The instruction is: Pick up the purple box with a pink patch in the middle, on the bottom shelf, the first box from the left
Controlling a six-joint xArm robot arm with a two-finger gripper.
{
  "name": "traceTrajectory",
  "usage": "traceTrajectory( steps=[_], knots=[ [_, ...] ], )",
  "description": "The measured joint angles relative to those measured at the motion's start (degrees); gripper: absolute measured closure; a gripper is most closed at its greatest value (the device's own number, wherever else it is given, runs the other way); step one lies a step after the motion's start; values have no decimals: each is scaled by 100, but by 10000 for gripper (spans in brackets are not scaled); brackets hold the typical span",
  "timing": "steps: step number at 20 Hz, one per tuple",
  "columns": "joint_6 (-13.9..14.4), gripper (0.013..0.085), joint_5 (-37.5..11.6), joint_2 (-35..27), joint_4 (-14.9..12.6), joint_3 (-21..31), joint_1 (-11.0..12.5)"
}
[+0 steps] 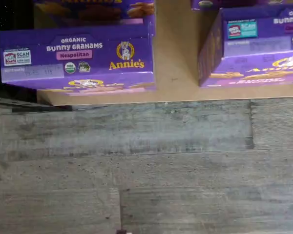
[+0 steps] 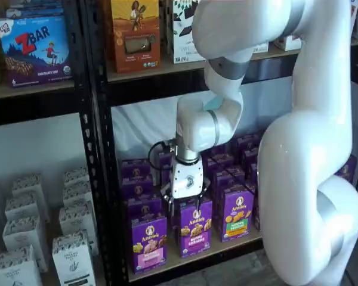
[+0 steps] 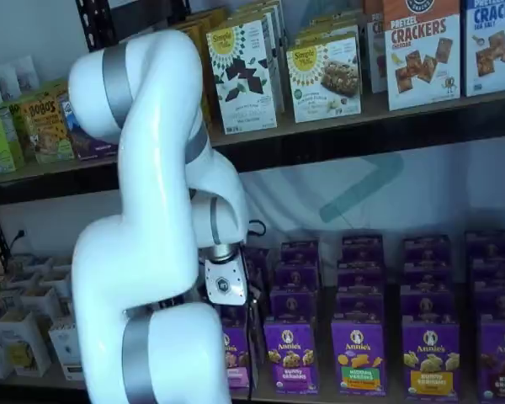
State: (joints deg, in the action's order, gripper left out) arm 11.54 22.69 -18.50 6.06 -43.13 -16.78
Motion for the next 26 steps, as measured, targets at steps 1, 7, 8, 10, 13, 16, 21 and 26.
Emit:
traceTrajectory(
  steps=[1, 7, 8, 10, 13, 16, 21, 26],
  knots=[
    [-23, 130, -59, -88, 36, -50, -15],
    [-424, 130, -358, -475, 600, -349, -164],
    [-473, 130, -367, -531, 678, -413, -188],
    [-475, 130, -299, -625, 711, -549, -211],
    [-301, 130, -186, -827, 574, -815, -245],
    [-192, 130, -106, -1037, 509, -1070, -287],
    [-59, 130, -23, -1344, 406, -1433, -318],
    [-61, 130, 9, -1576, 417, -1705, -323]
  ],
)
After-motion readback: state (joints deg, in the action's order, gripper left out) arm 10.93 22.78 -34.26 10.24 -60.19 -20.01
